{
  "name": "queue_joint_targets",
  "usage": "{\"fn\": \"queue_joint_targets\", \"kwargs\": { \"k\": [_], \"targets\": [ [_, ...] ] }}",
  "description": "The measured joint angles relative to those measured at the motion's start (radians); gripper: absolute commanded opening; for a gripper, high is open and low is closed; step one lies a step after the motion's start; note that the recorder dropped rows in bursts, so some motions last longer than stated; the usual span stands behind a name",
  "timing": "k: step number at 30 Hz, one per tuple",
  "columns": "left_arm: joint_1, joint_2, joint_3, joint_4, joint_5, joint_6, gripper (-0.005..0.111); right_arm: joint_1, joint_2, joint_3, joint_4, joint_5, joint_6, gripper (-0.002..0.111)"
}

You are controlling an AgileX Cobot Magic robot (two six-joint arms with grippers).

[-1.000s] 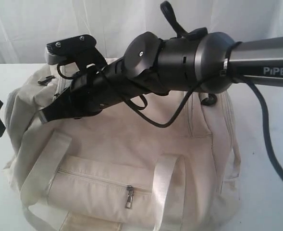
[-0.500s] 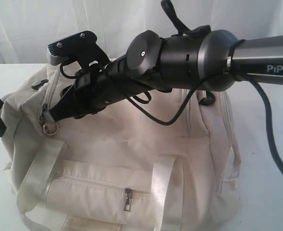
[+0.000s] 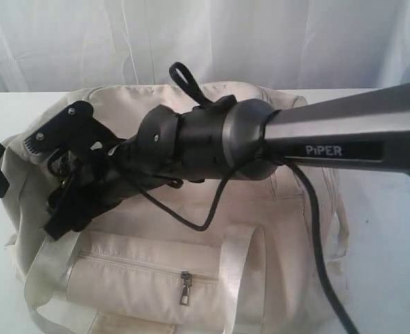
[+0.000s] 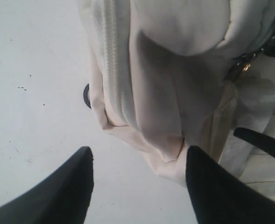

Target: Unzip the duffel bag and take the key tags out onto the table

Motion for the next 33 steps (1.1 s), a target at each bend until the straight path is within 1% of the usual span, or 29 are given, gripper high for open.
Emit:
{"fn": "queue_joint_targets", "kwargs": {
  "k": [4, 8, 16, 22, 29, 33],
  "targets": [
    [0.000, 0.000, 0.000, 0.000, 0.000, 0.000, 0.062, 0.026, 0.001, 0.000, -0.002, -0.123, -0.002, 0.062],
    [0.000, 0.000, 0.000, -0.002, 0.000, 0.000, 0.062, 0.029, 0.014, 0.000, -0.002, -0.174, -0.002, 0.062],
    [0.000, 0.000, 0.000, -0.002, 0.000, 0.000, 0.062, 0.029, 0.043, 0.000, -0.002, -0.186, -0.002, 0.060],
    [0.000, 0.000, 0.000, -0.002, 0.000, 0.000, 0.062, 0.029, 0.043, 0.000, -0.002, -0.186, -0.002, 0.051],
    [0.000, 0.000, 0.000, -0.002, 0.000, 0.000, 0.062, 0.029, 0.051, 0.000, -0.002, -0.182, -0.002, 0.050],
    [0.000, 0.000, 0.000, -0.002, 0.000, 0.000, 0.062, 0.029, 0.058, 0.000, -0.002, -0.182, -0.002, 0.046]
  ]
}}
